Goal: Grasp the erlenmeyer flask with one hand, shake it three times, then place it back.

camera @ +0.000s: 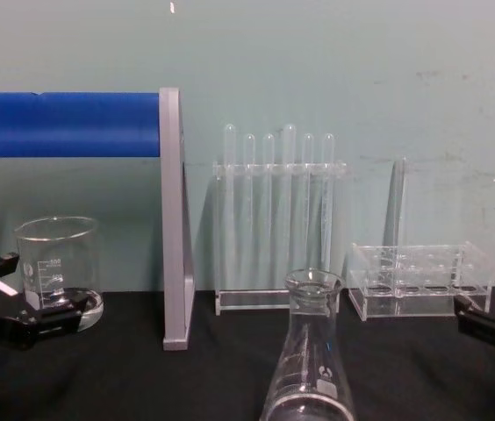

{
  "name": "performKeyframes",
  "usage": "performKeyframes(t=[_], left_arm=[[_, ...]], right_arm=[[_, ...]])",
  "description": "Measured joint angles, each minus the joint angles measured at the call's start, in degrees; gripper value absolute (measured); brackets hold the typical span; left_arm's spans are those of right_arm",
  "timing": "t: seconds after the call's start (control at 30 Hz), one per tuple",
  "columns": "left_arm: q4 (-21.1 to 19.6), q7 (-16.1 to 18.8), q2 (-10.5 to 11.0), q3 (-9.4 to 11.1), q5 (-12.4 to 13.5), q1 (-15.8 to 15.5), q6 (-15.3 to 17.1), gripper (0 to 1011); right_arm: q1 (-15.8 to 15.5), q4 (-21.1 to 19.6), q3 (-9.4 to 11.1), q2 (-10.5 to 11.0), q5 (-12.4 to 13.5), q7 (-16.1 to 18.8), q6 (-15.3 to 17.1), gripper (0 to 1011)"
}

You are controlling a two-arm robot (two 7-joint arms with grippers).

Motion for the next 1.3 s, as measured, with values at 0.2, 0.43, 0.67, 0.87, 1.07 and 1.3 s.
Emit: performKeyframes(t=[0.2,0.43,0.67,0.87,1.07,1.3], left_arm=[[0.0,0.0,0.0,0.0,0.0,0.0,0.0,1001],[0.0,0.0,0.0,0.0,0.0,0.0,0.0,1001],[0.0,0.0,0.0,0.0,0.0,0.0,0.0,1001],[0.0,0.0,0.0,0.0,0.0,0.0,0.0,1001],[0.0,0.0,0.0,0.0,0.0,0.0,0.0,1001],[0.0,0.0,0.0,0.0,0.0,0.0,0.0,1001]], right_arm=[[0.0,-0.1,0.0,0.0,0.1,0.0,0.0,1002],[-0.1,-0.2,-0.1,0.1,0.2,0.1,0.0,1003],[-0.1,-0.2,-0.1,0.1,0.2,0.1,0.0,1002],[-0.1,-0.2,-0.1,0.1,0.2,0.1,0.0,1002],[-0.1,-0.2,-0.1,0.1,0.3,0.1,0.1,1002],[-0.1,-0.3,-0.1,0.1,0.3,0.1,0.1,1003]])
